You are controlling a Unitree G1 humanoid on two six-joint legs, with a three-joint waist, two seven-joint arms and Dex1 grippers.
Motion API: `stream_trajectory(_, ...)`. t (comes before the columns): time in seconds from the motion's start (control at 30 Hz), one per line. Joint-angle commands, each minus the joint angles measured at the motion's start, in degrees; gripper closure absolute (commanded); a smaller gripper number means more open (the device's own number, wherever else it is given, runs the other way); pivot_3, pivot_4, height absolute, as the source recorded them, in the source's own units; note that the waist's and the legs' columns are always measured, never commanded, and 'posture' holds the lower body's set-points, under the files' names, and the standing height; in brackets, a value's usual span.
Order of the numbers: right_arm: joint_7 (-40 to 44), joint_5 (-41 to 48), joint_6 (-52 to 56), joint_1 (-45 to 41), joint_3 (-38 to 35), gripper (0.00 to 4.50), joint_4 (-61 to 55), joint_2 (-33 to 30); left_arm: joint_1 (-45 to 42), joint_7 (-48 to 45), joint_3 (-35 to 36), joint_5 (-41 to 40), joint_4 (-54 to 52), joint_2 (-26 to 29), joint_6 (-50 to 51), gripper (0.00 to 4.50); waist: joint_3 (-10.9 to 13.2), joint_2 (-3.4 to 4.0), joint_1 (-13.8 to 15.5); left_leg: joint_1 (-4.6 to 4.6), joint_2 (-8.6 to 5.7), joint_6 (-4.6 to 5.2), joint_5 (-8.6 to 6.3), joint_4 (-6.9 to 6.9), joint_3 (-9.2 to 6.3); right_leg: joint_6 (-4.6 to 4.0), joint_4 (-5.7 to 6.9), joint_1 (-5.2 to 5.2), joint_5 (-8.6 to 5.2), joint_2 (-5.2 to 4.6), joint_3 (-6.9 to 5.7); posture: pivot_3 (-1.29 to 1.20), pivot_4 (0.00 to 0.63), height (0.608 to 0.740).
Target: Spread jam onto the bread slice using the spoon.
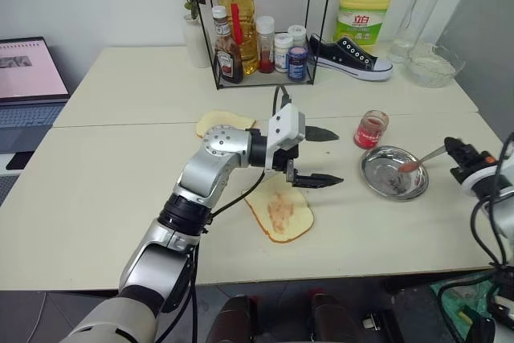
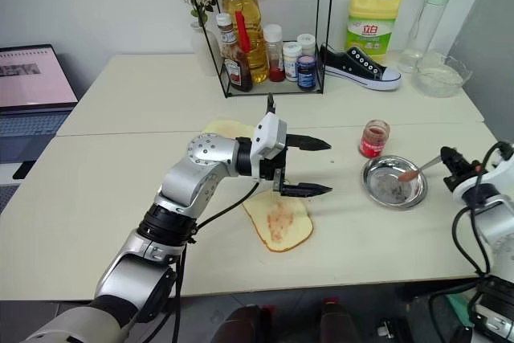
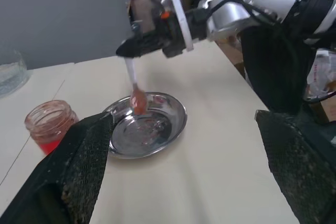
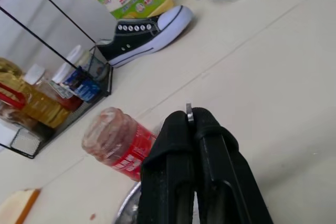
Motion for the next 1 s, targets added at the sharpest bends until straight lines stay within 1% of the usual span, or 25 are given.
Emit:
stream_trajectory(0.03,2.7,-1.9,-4.3,-1.7,-0.6,4.48,2.4,0.3,-1.2,-0.3,0.1,0.4,-0.3,0.2,-0.9,0.00,0.0,0.01,0.0,0.00,0.00,0.00,0.00,0.00,0.01,0.00,0.00,0.00,0.00,0.00,0.02,0.00,0.150,0.740)
stream_trajectory(0.2,3.7,-3.2,-6.6,-3.1,-1.2,4.48,7.2,0.6,-1.2,-0.1,0.8,0.2,-0.6,0.5,-0.2,0.00,0.0,0.01,0.0,0.01,0.00,0.00,0.00,0.01,0.00,0.00,0.00,0.01,0.00,-0.01,0.00,0.00,0.150,0.740)
stream_trajectory(0.23,3.9,-3.2,-6.9,-3.2,-1.4,4.26,8.1,0.5,-1.2,-0.1,0.8,0.2,-0.6,0.6,-0.1,0.00,0.0,0.01,0.0,0.01,0.00,0.00,0.00,0.01,0.00,0.00,0.00,0.01,0.00,-0.01,0.00,0.00,0.150,0.740)
stream_trajectory(0.3,4.1,-3.0,-7.0,-3.4,-1.7,3.78,9.2,0.5,-1.2,0.0,0.9,0.2,-0.7,0.8,0.0,0.00,0.0,0.01,0.0,0.01,0.00,0.00,0.00,0.02,0.00,0.00,0.00,0.01,0.00,-0.01,0.00,0.00,0.150,0.740)
stream_trajectory(0.33,4.0,-2.8,-7.0,-3.5,-2.0,3.45,9.5,0.4,-1.1,0.0,1.0,0.2,-0.8,0.9,0.1,0.00,0.0,0.01,0.0,0.01,-0.01,0.00,0.00,0.02,0.01,0.00,0.00,0.01,0.00,-0.02,0.02,0.00,0.150,0.740)
stream_trajectory(0.5,2.9,-1.7,-6.8,-4.1,-4.7,1.65,11.3,0.0,-1.0,0.1,1.1,0.2,-0.8,1.2,0.1,0.00,0.0,0.02,0.0,0.01,-0.01,0.00,0.00,0.02,0.01,0.00,0.00,0.01,0.00,-0.02,0.01,0.00,0.150,0.740)
stream_trajectory(0.6,2.5,-1.0,-5.6,-3.9,-6.5,0.56,10.5,-1.8,-0.7,-0.1,1.6,-0.1,-1.6,2.3,0.5,0.00,0.0,0.02,0.0,0.01,-0.01,0.00,0.00,0.02,0.01,0.00,0.00,0.01,0.00,-0.02,0.02,0.00,0.150,0.740)
stream_trajectory(0.67,2.9,-0.8,-4.3,-3.3,-7.3,0.02,9.2,-4.1,-0.4,-0.7,2.2,-0.3,-2.3,3.9,0.9,0.00,0.0,0.02,0.0,0.01,-0.01,0.00,0.00,0.01,0.02,0.00,0.00,0.00,0.00,-0.02,0.03,0.00,0.150,0.740)
stream_trajectory(0.73,4.0,-1.6,-2.8,-2.1,-6.9,0.02,6.7,-7.1,0.0,-1.3,2.8,-0.5,-2.6,6.1,1.3,0.00,0.0,0.04,0.0,0.01,-0.01,0.00,0.00,0.01,0.02,0.00,0.01,0.00,0.00,-0.02,0.03,0.00,0.150,0.740)
stream_trajectory(0.77,6.1,-3.1,-1.8,-0.6,-5.1,0.02,4.3,-9.7,0.3,-1.8,3.2,-0.5,-2.7,7.6,1.7,0.00,0.0,0.06,0.0,0.01,0.00,0.00,0.00,0.00,0.02,0.00,0.00,0.00,0.00,-0.02,0.03,0.00,0.150,0.740)
stream_trajectory(0.9,18.9,-8.1,2.0,8.2,4.5,0.02,-9.3,-22.4,1.8,-4.0,5.9,-1.2,-2.4,15.0,4.3,0.00,0.0,0.11,-0.3,0.02,0.01,0.00,0.00,-0.04,0.00,0.02,-0.01,-0.01,-0.01,0.00,0.01,0.00,0.150,0.740)
stream_trajectory(1.0,27.1,-7.4,4.2,12.0,6.1,0.02,-15.8,-29.6,2.7,-5.6,8.6,-1.7,-1.2,21.4,7.2,0.00,0.0,0.06,-0.4,0.05,0.10,0.01,-0.01,-0.03,-0.03,0.02,-0.01,0.00,-0.01,0.08,-0.02,0.00,0.150,0.740)
